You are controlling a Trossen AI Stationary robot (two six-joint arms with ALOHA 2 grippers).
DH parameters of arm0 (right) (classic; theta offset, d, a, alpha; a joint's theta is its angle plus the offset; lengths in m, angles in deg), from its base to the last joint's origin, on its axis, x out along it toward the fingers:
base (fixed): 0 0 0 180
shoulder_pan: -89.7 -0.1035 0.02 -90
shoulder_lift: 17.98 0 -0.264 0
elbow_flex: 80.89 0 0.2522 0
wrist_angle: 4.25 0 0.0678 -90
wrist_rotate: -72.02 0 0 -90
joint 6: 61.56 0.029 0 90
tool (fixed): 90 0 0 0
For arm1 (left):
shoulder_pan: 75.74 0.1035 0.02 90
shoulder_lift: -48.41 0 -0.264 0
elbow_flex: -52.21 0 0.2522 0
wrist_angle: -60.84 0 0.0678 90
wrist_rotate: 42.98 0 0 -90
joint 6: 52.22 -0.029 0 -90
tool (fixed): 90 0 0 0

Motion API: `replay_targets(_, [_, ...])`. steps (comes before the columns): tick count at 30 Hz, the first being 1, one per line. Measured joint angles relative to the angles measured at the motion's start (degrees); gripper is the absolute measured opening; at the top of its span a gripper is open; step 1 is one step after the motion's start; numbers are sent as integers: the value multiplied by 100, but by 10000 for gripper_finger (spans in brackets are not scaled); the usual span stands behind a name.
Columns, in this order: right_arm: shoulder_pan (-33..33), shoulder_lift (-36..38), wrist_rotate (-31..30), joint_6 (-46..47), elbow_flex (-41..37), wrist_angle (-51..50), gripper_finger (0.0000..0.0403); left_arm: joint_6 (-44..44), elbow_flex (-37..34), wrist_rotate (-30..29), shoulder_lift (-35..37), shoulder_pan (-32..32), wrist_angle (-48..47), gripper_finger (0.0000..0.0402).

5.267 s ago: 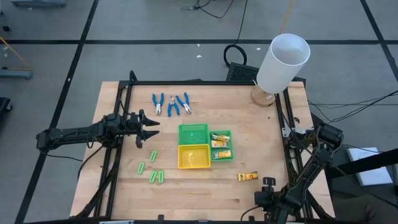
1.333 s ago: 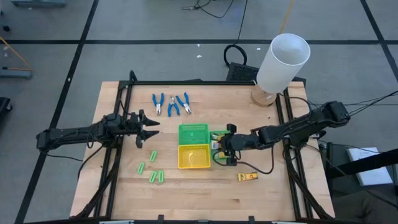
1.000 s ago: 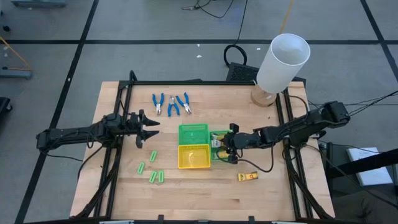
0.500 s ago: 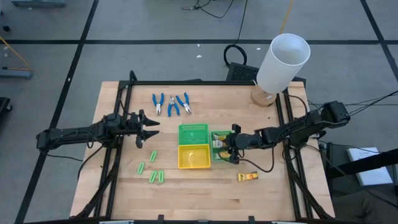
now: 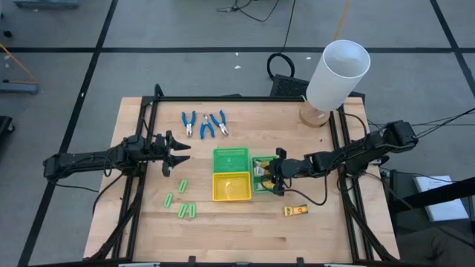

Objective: Pick & Place School Supplies
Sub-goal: Put the yellow crayon box into the right green bin

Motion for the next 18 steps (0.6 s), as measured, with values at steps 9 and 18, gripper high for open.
replay_targets(9, [-1, 0, -10, 1, 0, -2, 130, 1, 0, -1, 1, 0, 0, 214])
replay_targets(18, [2, 0, -27, 175, 0, -4, 158, 0, 0, -1, 1, 0, 0, 214])
